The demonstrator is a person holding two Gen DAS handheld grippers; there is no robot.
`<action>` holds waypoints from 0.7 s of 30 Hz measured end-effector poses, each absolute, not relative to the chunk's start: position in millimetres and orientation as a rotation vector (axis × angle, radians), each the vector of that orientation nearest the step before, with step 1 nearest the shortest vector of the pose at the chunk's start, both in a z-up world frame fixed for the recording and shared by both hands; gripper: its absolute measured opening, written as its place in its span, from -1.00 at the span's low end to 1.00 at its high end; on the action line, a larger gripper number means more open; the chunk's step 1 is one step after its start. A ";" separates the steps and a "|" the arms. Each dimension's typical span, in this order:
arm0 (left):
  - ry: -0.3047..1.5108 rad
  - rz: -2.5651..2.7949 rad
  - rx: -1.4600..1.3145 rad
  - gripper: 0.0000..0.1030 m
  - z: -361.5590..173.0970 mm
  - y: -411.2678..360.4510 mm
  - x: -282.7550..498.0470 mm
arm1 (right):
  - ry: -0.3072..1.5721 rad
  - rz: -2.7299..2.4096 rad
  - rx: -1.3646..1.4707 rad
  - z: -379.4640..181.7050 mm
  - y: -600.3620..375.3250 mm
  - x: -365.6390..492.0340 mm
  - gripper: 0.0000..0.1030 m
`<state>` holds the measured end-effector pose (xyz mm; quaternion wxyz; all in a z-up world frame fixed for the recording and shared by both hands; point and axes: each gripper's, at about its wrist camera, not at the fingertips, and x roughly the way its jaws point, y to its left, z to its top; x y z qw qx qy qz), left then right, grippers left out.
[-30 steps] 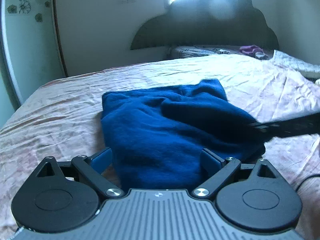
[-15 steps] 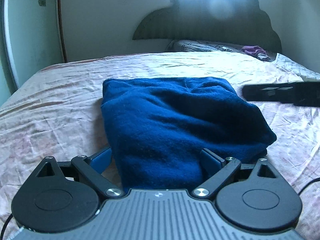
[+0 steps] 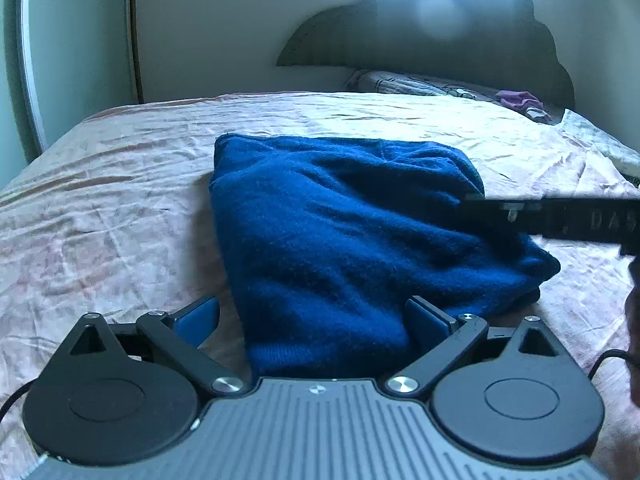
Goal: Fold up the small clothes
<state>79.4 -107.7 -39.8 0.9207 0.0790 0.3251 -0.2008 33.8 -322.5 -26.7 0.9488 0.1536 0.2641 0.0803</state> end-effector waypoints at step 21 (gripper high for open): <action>0.769 -0.444 -0.145 0.95 -21.3 -59.0 157.5 | 0.569 0.146 0.469 -37.0 -368.5 64.8 0.80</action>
